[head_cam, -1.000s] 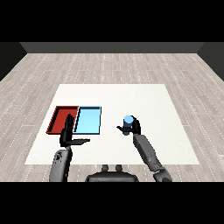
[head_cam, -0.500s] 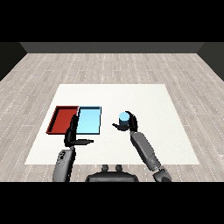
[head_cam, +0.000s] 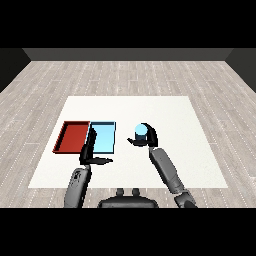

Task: Pick the blue can and put it in the blue box

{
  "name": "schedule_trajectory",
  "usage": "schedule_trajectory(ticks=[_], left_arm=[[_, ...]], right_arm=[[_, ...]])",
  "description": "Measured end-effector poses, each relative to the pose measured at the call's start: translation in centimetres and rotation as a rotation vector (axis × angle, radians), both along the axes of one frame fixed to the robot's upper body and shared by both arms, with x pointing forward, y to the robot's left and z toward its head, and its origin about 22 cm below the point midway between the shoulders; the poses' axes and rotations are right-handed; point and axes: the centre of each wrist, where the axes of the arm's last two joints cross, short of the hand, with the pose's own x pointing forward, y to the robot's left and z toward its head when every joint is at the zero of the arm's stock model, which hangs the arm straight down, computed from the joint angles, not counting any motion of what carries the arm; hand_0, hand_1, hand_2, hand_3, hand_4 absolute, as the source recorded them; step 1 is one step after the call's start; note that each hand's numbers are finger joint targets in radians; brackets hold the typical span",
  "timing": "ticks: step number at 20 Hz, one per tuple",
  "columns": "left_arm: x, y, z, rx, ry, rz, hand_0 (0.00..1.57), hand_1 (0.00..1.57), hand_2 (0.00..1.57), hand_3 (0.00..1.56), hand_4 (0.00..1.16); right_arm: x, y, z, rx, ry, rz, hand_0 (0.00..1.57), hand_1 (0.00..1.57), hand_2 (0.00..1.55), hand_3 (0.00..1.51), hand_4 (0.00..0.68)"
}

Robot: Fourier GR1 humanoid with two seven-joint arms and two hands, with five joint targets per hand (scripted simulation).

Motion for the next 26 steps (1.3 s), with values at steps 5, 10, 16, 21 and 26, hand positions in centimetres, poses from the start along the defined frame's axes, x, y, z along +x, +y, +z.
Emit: schedule_trajectory(ticks=[5, 10, 16, 21, 26], left_arm=[[0.7, -0.9, 0.5, -0.016, -0.003, -0.028, 0.0, 0.0, 0.0, 0.0, 0.0], [1.4, -2.7, 0.9, -0.045, 0.017, -0.069, 0.0, 0.0, 0.0, 0.0, 0.0], [1.9, -5.6, 1.5, -0.068, 0.023, -0.117, 0.0, 0.0, 0.0, 0.0, 0.0], [2.9, -6.6, 2.2, -0.06, 0.02, -0.151, 0.0, 0.0, 0.0, 0.0, 0.0], [2.9, -8.2, 0.7, -0.052, 0.039, -0.161, 0.0, 0.0, 0.0, 0.0, 0.0]], right_arm=[[-0.8, -2.7, 0.8, -0.001, -0.012, 0.012, 1.44, 1.44, 1.46, 1.35, 0.562], [-0.5, -2.8, 1.3, -0.001, -0.029, 0.025, 1.47, 1.47, 1.47, 1.38, 0.564], [-0.8, -2.6, 2.5, -0.008, -0.047, 0.036, 1.44, 1.44, 1.47, 1.38, 0.566], [-0.8, -1.2, 3.1, -0.009, -0.059, 0.061, 1.44, 1.44, 1.47, 1.39, 0.561], [-0.7, -0.5, 2.7, 0.012, -0.069, 0.086, 1.44, 1.44, 1.46, 1.37, 0.551]])
